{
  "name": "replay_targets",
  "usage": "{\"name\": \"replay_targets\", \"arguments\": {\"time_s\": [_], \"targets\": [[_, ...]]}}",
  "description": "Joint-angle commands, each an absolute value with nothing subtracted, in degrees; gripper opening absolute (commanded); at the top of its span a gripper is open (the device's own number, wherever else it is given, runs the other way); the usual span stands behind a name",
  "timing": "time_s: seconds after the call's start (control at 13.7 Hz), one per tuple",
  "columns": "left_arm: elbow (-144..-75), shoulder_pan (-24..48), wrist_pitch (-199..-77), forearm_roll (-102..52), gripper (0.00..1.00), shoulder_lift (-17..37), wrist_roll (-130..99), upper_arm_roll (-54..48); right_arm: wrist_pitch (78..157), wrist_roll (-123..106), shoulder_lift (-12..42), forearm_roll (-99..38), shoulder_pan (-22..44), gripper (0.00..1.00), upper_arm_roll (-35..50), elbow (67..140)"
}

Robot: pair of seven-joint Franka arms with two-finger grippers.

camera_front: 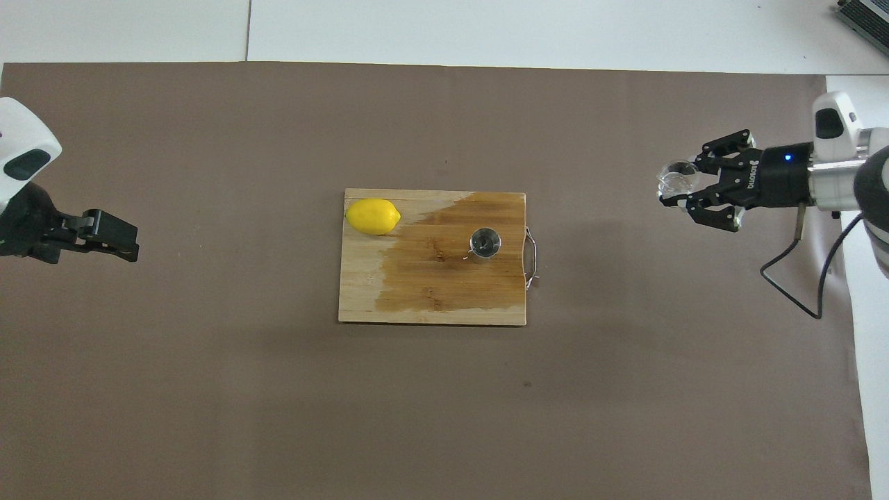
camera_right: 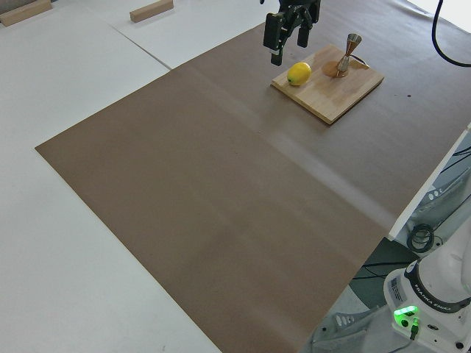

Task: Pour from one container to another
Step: 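Carry the glass cup back off the board with the right gripper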

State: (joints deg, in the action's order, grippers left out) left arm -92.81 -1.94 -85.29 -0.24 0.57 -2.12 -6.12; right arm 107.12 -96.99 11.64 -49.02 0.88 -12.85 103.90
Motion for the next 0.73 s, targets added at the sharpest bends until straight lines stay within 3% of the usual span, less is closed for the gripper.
{"name": "replay_targets", "arguments": {"time_s": [0.0,0.29,0.66], "targets": [[-94.57,-2.20,-84.99,0.44,1.00,-1.14,-2.55,-6.24,100.92,-107.72,14.58,-53.95,0.18,0.11,-18.35,104.33],[-94.57,-2.20,-84.99,0.44,1.00,-1.14,-2.55,-6.24,90.11,-125.21,25.72,-63.35,-1.23,0.13,-25.65,103.01],[-94.57,-2.20,-84.99,0.44,1.00,-1.14,-2.55,-6.24,92.10,-130.34,30.32,-66.62,-1.67,0.17,-26.28,101.86]]}}
